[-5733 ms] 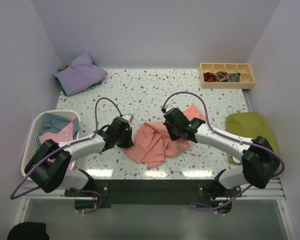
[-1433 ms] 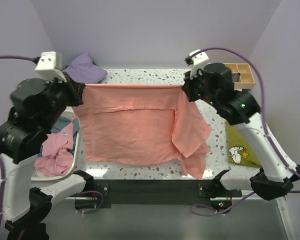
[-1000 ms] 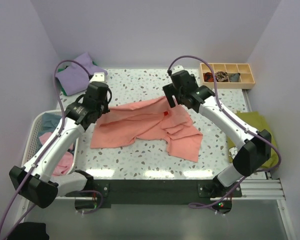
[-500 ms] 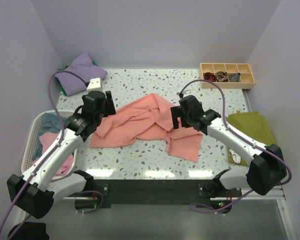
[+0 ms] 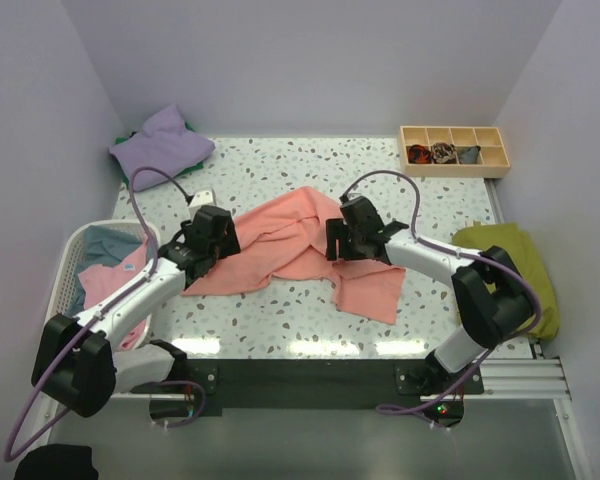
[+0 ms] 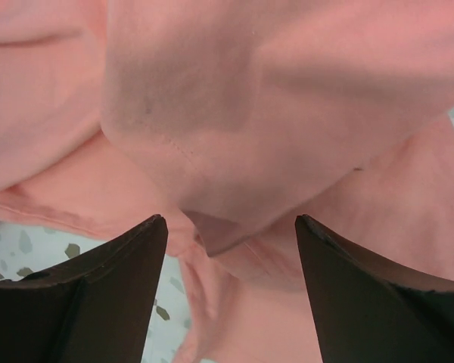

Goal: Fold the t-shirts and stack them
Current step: Flatten out the tshirt

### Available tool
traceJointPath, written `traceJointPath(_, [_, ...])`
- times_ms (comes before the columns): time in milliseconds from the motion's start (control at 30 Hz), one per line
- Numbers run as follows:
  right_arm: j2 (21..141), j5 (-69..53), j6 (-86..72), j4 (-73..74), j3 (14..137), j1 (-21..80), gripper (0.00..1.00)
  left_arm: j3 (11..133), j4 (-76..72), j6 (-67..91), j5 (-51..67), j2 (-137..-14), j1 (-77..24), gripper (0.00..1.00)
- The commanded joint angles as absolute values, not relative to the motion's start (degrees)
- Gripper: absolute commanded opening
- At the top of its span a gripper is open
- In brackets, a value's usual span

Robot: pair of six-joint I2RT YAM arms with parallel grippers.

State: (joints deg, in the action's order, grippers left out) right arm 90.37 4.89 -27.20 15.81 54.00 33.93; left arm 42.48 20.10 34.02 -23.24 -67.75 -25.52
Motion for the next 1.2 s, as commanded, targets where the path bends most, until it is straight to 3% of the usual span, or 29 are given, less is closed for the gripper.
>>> traceJointPath(0, [92.19,3.52,-28.65,9.76,57.66,33.57,0.69,41.58,15.56,36.65,-26.72,-68.29,-25.31,0.68])
traceJointPath(100, [92.55,4.39,-27.86,9.49,58.27,33.57,0.50,40.96,14.85,37.00,-27.25,-68.73,-25.31,0.66])
traceJointPath(167, [92.55,5.18,-26.99,9.84,59.06,33.57,0.28,40.78,14.59,37.09,-27.51,-69.25,-25.31,0.65])
traceJointPath(200, [92.46,5.45,-26.72,10.45,59.32,33.66,0.12,40.69,14.50,37.18,-27.60,-69.43,-25.40,0.65])
traceJointPath(267, [91.50,5.89,-25.67,10.98,59.85,33.57,0.03,40.78,14.33,37.18,-27.69,-70.05,-25.31,0.61])
traceJointPath(600, [80.77,12.82,-21.63,19.32,60.98,33.57,0.01,41.40,14.06,35.95,-27.33,-71.80,-25.40,0.61])
traceJointPath(733, [81.56,13.53,-20.04,22.23,62.75,33.57,0.08,41.66,13.62,35.60,-26.37,-72.59,-25.40,0.62])
traceJointPath(800, [82.35,13.53,-19.78,21.98,62.49,33.57,0.00,41.84,13.45,35.60,-26.02,-73.21,-25.31,0.62])
traceJointPath(1067, [85.95,20.38,-19.25,25.04,64.95,33.57,0.00,41.75,13.01,34.37,-24.87,-74.27,-25.40,0.63])
traceJointPath(1167, [86.66,24.08,-18.55,26.54,66.09,33.57,0.00,41.66,12.83,34.28,-25.31,-75.06,-25.40,0.68])
